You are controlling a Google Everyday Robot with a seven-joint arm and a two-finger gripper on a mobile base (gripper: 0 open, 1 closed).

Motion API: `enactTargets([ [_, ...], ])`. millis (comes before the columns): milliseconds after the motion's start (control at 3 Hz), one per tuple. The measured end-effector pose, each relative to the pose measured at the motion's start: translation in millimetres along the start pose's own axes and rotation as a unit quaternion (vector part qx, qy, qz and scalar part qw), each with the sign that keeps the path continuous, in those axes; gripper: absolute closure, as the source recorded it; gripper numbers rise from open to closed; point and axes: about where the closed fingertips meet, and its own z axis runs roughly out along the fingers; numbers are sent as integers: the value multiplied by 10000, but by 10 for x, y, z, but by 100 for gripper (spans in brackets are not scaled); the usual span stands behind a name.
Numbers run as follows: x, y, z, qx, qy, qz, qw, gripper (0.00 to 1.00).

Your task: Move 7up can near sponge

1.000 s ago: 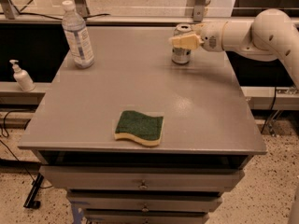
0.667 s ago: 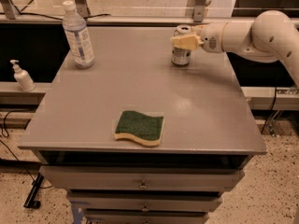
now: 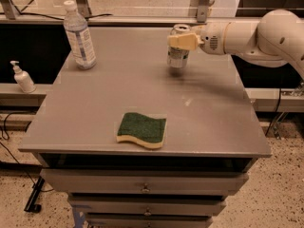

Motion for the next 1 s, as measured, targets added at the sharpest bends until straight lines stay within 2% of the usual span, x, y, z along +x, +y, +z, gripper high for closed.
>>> enactTargets([
  [333, -174, 558, 45, -290, -156, 265, 9991, 100],
  [667, -186, 1033, 76, -495, -204, 335, 9980, 100],
  [1000, -27, 1378, 55, -542, -132, 290, 9980, 100],
])
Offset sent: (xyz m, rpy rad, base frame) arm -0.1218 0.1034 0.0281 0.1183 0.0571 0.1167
